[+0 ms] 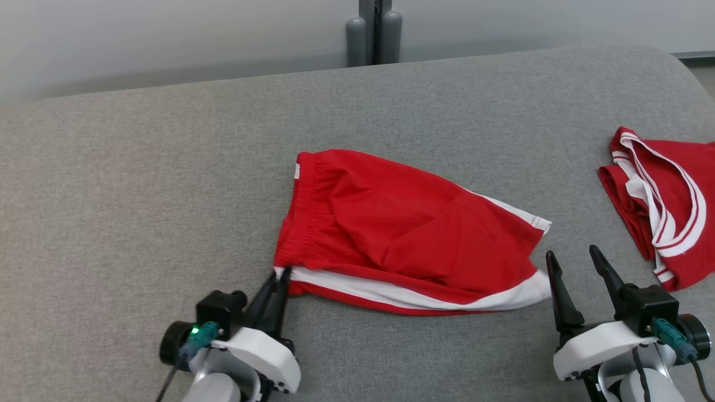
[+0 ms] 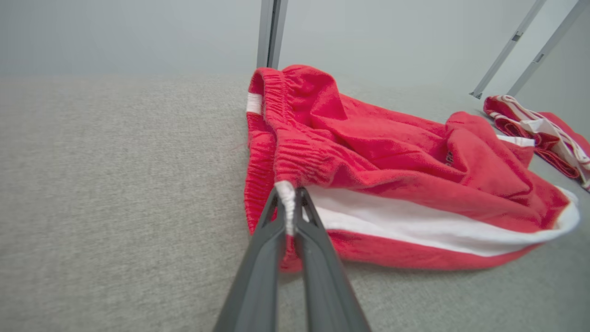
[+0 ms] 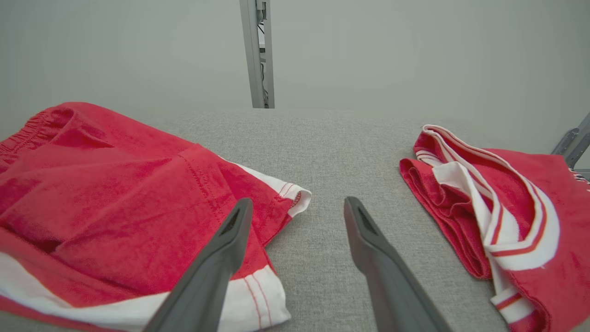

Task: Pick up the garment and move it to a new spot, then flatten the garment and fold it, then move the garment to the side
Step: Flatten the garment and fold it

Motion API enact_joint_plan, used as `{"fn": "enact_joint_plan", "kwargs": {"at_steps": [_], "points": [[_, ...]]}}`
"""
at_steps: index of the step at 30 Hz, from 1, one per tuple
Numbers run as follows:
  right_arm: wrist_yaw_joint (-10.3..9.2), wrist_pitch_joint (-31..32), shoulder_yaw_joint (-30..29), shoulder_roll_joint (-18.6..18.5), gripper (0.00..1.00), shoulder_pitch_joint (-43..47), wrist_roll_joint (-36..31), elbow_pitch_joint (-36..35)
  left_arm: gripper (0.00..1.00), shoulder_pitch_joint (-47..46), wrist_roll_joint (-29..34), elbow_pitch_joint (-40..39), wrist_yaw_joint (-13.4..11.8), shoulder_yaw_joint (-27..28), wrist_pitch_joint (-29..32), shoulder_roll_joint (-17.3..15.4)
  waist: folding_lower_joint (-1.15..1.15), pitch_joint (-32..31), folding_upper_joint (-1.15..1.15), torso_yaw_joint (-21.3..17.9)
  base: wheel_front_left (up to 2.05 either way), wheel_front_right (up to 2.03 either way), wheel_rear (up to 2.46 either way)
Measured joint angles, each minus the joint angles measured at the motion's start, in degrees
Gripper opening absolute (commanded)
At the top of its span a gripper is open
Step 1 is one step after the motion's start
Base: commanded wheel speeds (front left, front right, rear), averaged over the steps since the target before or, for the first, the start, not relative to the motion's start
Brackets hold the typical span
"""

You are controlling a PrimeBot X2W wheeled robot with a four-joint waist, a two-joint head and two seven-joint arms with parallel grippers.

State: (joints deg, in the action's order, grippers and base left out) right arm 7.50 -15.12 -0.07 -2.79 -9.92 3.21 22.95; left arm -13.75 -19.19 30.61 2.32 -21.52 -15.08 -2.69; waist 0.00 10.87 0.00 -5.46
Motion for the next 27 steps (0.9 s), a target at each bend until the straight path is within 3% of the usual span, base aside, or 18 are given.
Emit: {"fn": "enact_joint_plan", "kwargs": {"at_steps": [8,17,27], "points": [[0.00,0.0,3.5,0.0,1.00,0.1,1.1,0.5,0.00,0.6,3.4,-0.5,-3.3,10.6,0.0,-0.1,0.00,-0.8,0.00,1.9,0.00,0.00,0.00],[-0.01,0.0,14.2,0.0,1.00,3.1,2.5,1.7,0.00,3.6,5.4,1.9,-4.4,19.6,0.0,-0.1,0.00,-2.9,0.00,2.0,0.00,0.00,0.00],[0.00,0.0,27.3,-1.5,1.00,5.6,6.5,4.6,0.00,5.1,6.0,2.8,-3.9,21.9,0.0,-0.1,0.00,-4.1,0.00,2.3,0.00,0.00,0.00]]}}
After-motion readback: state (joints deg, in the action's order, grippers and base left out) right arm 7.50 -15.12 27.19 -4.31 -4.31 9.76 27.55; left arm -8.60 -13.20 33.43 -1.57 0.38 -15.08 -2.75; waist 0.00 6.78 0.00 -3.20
